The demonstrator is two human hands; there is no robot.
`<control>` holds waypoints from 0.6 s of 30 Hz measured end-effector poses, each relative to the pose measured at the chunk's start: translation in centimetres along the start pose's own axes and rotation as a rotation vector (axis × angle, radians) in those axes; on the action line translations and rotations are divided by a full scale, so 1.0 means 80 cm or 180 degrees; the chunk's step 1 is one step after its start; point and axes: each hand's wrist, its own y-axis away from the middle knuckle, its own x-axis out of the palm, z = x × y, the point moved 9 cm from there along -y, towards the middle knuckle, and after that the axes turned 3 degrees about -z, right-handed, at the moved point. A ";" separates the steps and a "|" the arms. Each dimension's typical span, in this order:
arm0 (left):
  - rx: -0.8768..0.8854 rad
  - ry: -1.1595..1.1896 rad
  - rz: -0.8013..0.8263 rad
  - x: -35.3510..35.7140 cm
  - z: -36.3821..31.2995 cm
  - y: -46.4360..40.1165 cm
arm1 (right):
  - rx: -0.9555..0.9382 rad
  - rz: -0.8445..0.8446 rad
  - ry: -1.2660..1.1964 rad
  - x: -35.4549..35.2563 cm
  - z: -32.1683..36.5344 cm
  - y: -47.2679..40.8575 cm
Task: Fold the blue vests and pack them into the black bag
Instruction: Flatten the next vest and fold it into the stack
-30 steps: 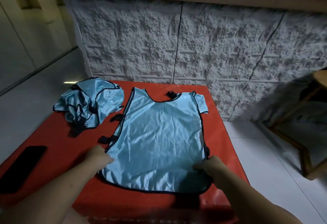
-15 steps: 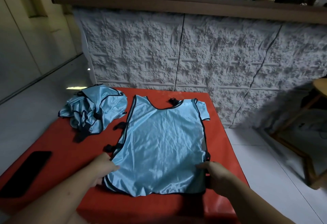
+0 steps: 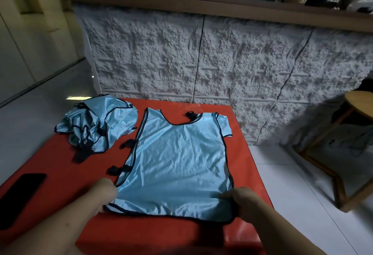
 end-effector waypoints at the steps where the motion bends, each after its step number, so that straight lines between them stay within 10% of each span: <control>1: 0.0020 -0.0073 -0.0021 0.001 0.000 0.000 | 0.0091 -0.0036 0.0153 -0.003 -0.006 -0.001; 9: 0.0176 0.0177 -0.0005 -0.004 -0.001 0.007 | 0.0106 -0.0240 0.1176 -0.020 -0.004 0.014; 18: 0.0687 0.0933 0.1002 -0.008 -0.037 0.067 | -0.0603 0.0329 0.0227 -0.041 0.045 0.063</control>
